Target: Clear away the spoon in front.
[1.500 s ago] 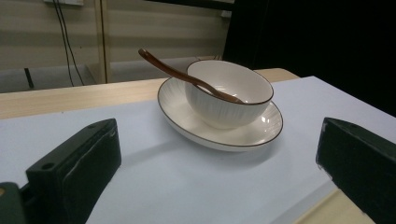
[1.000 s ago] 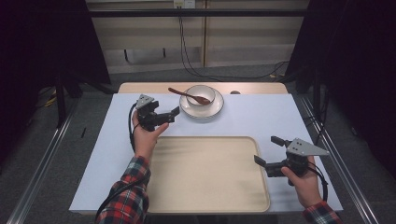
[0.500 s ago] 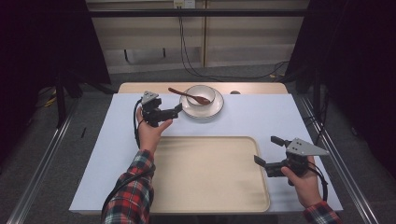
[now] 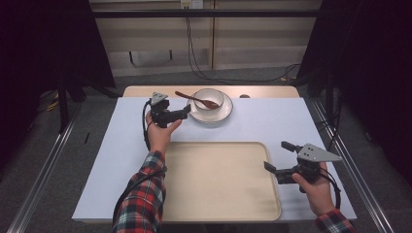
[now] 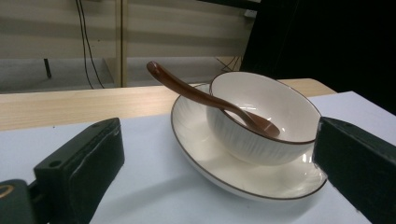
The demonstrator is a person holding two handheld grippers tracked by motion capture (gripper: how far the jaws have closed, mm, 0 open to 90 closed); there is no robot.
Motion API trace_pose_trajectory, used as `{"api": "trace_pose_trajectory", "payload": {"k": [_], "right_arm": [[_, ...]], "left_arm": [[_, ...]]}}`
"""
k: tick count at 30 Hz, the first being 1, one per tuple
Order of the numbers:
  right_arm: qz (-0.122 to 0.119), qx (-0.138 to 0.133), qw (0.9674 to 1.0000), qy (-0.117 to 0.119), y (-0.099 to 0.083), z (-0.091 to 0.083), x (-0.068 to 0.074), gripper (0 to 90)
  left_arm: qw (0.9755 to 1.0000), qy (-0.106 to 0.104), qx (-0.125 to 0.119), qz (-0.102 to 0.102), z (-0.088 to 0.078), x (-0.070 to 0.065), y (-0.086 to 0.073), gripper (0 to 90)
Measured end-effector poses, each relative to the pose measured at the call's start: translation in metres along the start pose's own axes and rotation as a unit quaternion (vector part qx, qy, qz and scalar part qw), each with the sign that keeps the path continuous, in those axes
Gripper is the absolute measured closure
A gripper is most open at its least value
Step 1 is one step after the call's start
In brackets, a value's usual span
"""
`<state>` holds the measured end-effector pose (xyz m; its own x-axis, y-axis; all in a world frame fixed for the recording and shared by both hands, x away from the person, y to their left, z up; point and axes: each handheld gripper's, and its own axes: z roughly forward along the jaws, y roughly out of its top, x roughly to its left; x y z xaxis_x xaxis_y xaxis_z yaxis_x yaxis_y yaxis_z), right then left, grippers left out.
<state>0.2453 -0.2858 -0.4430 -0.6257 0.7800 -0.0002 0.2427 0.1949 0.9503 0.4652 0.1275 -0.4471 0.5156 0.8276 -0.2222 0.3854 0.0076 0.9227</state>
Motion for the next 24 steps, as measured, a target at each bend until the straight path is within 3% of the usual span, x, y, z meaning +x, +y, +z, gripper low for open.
{"api": "trace_pose_trajectory", "payload": {"k": [8,12,13,18,24], "right_arm": [[0.004,0.0,1.0,0.002,0.0,-0.001,-0.001,3.1],[0.004,0.0,1.0,0.0,0.0,0.0,-0.001,3.1],[0.002,0.0,1.0,0.0,0.0,0.0,-0.002,3.1],[0.003,0.001,1.0,0.0,0.0,0.0,-0.002,3.1],[0.007,-0.003,1.0,0.001,0.0,-0.001,-0.003,3.2]], "left_arm": [[1.0,0.006,0.001,-0.007,0.009,0.002,0.002,5.3],[0.9999,0.0,-0.007,-0.012,0.013,0.004,0.006,6.7],[0.9997,0.005,-0.01,-0.023,0.015,0.005,0.006,8.4],[0.9992,0.008,-0.01,-0.037,0.019,0.008,0.006,12.8],[0.9992,0.005,-0.009,-0.039,0.03,0.006,0.005,20.6]]}}
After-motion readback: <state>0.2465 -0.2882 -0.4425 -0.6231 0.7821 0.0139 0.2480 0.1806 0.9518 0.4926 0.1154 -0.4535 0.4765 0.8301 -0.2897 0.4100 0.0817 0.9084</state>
